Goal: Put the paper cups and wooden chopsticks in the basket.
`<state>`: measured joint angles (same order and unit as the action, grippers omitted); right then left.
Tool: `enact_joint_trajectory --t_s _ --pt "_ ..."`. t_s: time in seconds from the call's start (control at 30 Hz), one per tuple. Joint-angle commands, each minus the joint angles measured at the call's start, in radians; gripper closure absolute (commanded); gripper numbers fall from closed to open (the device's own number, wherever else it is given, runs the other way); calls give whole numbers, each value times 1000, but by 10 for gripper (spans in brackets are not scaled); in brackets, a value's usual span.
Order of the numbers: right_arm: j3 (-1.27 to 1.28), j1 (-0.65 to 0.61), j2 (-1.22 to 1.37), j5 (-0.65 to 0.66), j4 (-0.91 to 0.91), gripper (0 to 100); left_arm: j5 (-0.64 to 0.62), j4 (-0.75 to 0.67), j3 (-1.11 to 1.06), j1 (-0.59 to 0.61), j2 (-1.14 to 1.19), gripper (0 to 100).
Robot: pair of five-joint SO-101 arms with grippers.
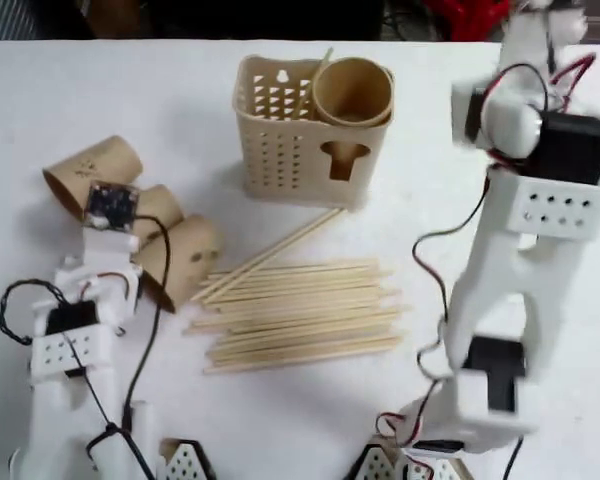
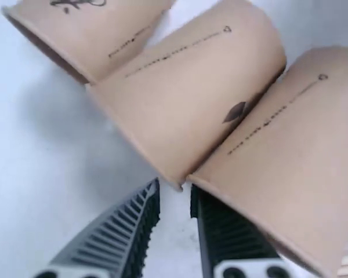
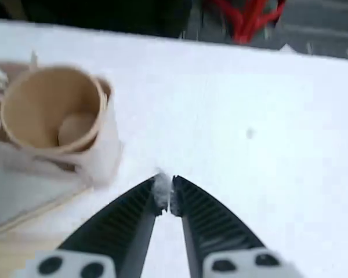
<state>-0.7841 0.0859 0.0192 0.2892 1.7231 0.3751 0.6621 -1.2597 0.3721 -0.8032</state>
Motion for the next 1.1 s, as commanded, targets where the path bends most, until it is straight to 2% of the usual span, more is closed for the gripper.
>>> enact_joint_trajectory --t_s 0.0,0.1,0.3,0.43,0.57,0.67,0.83,1.07 --pt "364 36 -220 71 -21 982 6 112 186 53 -22 891" --pt "652 48 -400 106 -108 982 2 229 331 73 -18 890" --pt "1335 28 -814 198 -423 981 2 430 571 73 -16 890" --pt "1723 31 -1079 302 -556 981 -6 489 649 113 -15 862" --pt "2025 28 -1354 367 -604 981 -78 499 687 173 -2 795" --pt "2200 31 -1557 374 -602 981 -87 523 749 179 93 792" --pt "2421 30 -1831 377 -552 981 -236 523 950 205 395 788" --pt "2440 35 -1796 404 -545 982 -384 637 1316 197 799 748"
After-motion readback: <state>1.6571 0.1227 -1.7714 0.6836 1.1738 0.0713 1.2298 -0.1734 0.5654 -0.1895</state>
